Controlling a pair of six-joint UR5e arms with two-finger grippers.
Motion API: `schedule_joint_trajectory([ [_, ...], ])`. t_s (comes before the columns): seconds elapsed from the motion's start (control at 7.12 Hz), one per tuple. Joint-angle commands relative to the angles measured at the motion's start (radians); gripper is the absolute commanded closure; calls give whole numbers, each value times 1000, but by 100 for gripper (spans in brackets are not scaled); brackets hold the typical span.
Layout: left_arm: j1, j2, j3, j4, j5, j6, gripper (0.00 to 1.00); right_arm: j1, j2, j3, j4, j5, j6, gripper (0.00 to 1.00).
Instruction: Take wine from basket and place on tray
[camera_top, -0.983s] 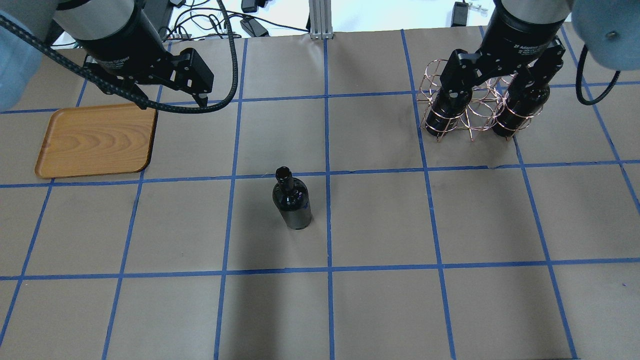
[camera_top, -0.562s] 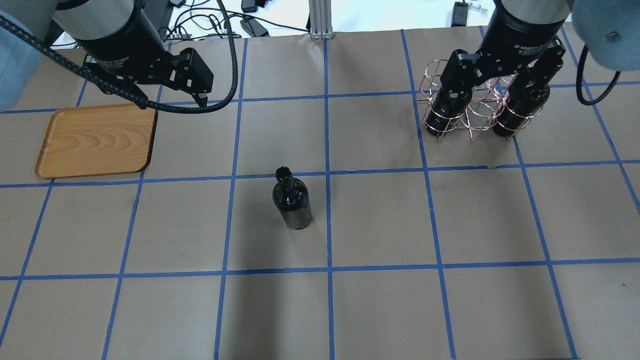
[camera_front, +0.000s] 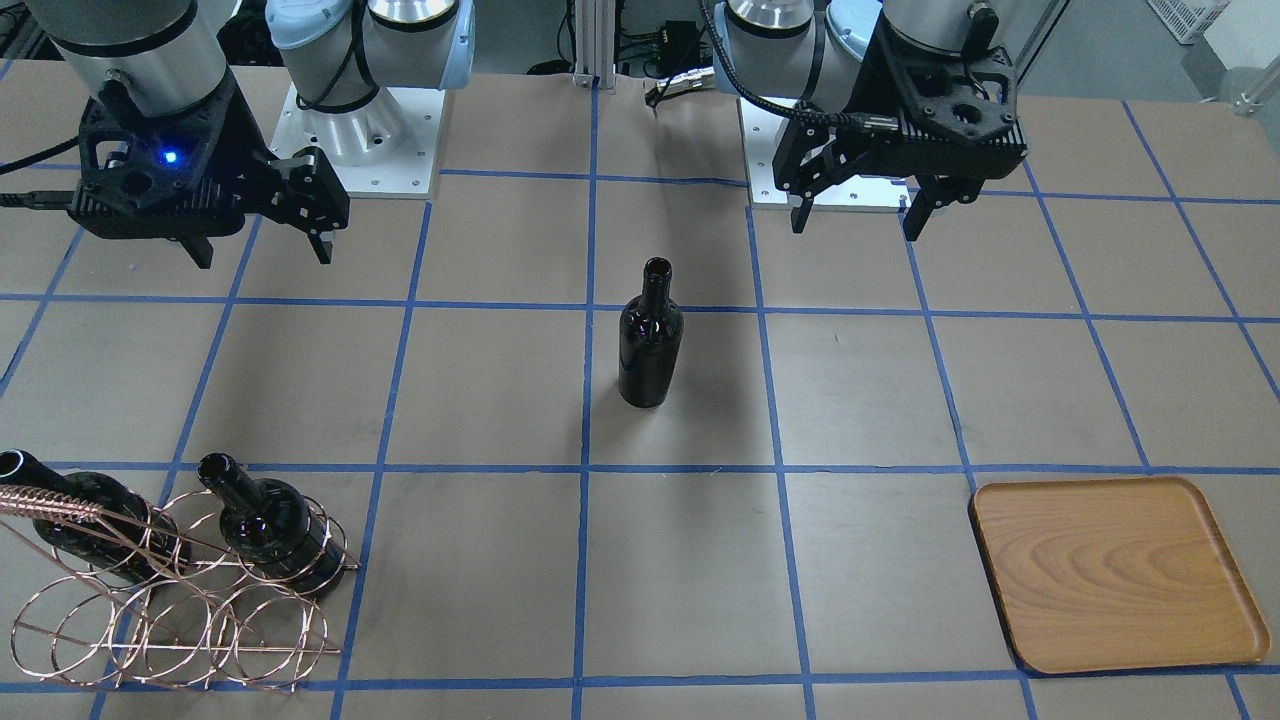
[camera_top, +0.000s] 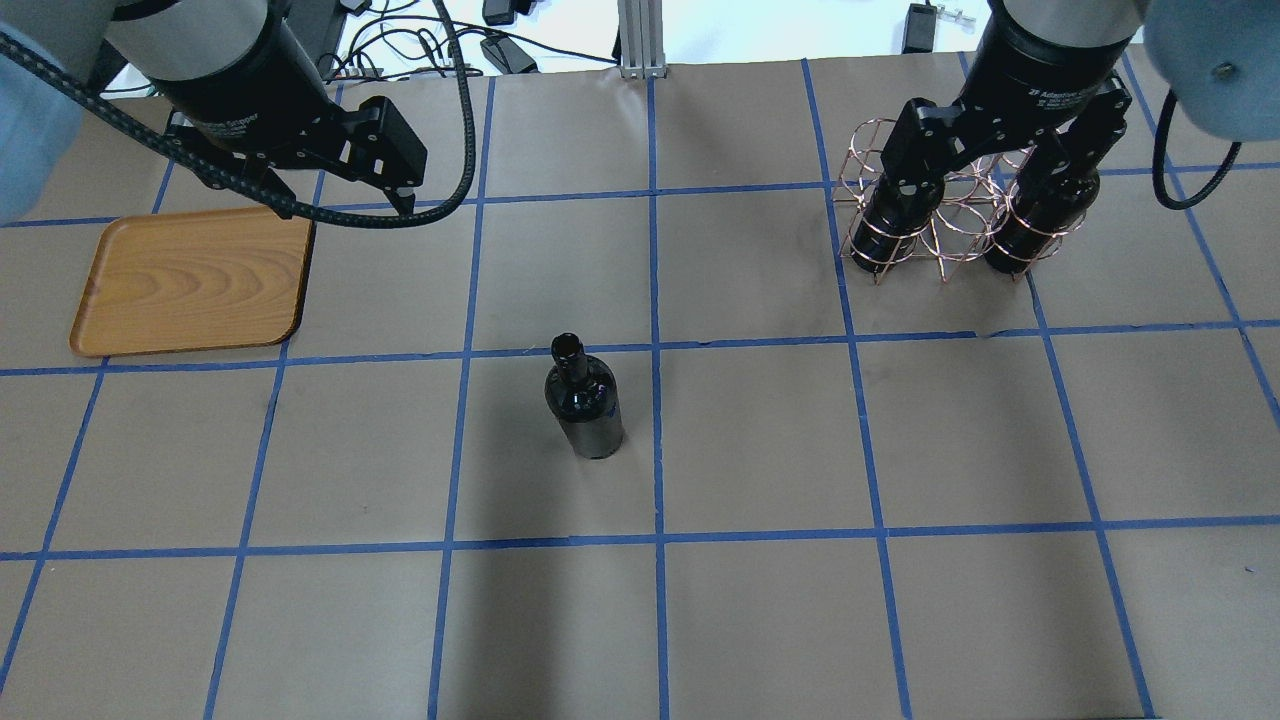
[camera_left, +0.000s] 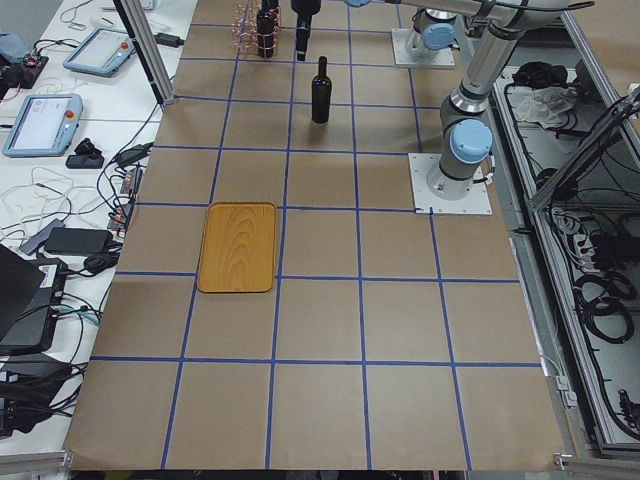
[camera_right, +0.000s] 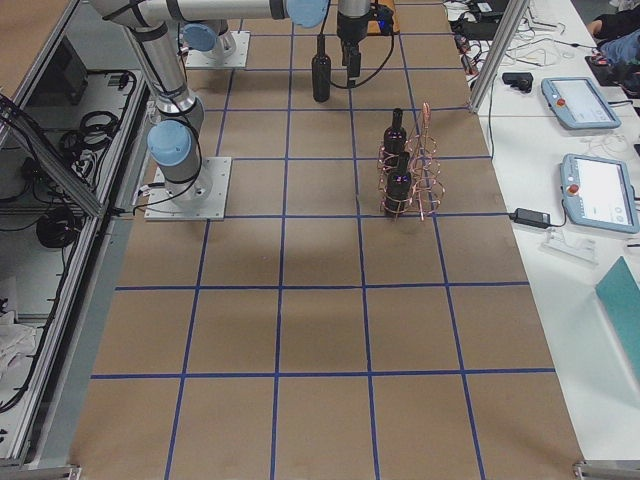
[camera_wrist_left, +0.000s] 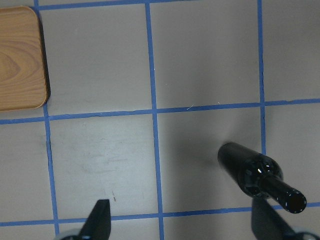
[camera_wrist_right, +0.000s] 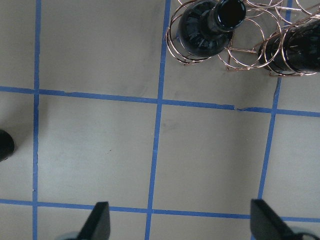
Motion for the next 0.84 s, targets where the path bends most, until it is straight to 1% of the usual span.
schedule_joint_trajectory([
  [0.0,0,-1,0,0,0,0,0,0,0,1,-2,0,1,0],
  [0.7,0,-1,0,0,0,0,0,0,1,0,-17,3,5,0],
])
